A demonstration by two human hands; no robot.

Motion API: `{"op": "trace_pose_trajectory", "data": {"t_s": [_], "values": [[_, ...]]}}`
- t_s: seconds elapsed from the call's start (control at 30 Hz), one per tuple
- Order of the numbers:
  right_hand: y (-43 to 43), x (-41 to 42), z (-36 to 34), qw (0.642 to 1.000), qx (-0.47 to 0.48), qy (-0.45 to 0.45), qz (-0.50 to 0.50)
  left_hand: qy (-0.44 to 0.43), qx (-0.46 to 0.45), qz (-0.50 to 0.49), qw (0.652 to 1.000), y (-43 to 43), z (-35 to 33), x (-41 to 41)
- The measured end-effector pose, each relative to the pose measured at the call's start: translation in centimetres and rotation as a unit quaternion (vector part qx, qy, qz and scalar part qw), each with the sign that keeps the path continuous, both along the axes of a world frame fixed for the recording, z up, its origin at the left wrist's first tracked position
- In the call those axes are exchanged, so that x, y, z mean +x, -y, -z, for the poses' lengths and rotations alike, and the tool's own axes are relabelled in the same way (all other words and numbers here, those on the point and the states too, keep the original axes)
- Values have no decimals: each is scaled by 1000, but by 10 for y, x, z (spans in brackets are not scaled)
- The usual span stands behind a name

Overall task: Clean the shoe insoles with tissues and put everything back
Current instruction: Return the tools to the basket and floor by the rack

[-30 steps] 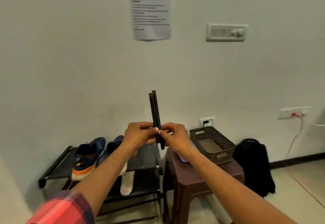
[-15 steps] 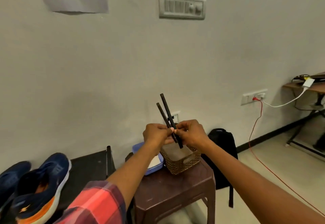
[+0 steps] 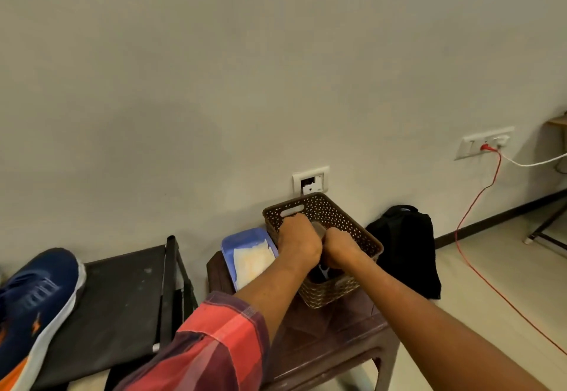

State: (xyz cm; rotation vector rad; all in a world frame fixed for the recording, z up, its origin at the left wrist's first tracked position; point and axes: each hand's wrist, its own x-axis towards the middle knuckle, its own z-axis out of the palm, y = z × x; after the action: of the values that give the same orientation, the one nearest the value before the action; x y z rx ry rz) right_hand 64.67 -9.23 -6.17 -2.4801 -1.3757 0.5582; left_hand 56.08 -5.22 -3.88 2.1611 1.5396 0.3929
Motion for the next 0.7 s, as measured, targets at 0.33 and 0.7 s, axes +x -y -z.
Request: {"op": "trace_pose_trajectory", "data": {"t_s": [0.33,0.7], "values": [[4,-8,-17,997,58,-22,42,47,37,-4,998,-4,-2,-12],[11,-126,-121,977,194,-85,-33,113,107,-73,985,0,-86,-168]]}}
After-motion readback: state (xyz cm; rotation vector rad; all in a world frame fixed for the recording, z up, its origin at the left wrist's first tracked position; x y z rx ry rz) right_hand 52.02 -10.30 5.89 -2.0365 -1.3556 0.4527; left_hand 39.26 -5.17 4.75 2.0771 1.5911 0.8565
